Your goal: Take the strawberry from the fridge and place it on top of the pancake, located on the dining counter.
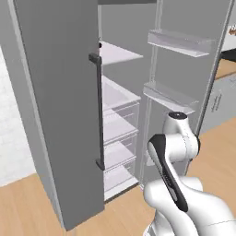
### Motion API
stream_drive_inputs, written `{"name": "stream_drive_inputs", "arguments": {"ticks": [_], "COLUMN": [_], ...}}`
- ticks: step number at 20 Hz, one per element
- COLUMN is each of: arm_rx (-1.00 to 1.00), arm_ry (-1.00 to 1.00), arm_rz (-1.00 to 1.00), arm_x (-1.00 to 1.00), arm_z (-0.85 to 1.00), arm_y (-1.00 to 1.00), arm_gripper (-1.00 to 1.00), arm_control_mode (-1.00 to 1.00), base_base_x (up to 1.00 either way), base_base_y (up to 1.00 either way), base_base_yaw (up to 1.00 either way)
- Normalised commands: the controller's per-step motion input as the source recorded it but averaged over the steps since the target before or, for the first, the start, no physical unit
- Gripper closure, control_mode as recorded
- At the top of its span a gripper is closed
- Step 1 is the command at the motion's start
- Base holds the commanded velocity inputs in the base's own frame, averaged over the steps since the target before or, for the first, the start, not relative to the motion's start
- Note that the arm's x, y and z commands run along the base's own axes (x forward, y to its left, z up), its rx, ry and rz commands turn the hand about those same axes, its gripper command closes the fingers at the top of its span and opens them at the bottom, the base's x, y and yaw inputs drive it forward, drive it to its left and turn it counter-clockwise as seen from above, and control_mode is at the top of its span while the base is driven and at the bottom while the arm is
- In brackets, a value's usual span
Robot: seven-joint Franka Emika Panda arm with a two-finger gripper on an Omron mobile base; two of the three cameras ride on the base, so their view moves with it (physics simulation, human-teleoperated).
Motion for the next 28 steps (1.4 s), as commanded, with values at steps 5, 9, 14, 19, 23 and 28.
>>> {"name": "stream_drive_inputs", "arguments": {"ticks": [5,9,14,19,23,28], "arm_rx": [0.0,0.0,0.0,0.0,0.0,0.0], "arm_ry": [0.0,0.0,0.0,0.0,0.0,0.0], "arm_rz": [0.0,0.0,0.0,0.0,0.0,0.0], "arm_x": [0.0,0.0,0.0,0.0,0.0,0.0], "arm_z": [0.0,0.0,0.0,0.0,0.0,0.0], "arm_y": [0.0,0.0,0.0,0.0,0.0,0.0], "arm_gripper": [1.0,1.0,1.0,1.0,1.0,1.0], "arm_control_mode": [1.0,1.0,1.0,1.0,1.0,1.0], "base_base_x": [-0.38,0.0,0.0,0.07,0.51,0.94], "base_base_y": [-0.02,-0.29,-0.75,-1.0,-1.0,-1.0], "base_base_yaw": [-0.86,-0.9,-0.77,-0.59,-0.42,-0.28]}}
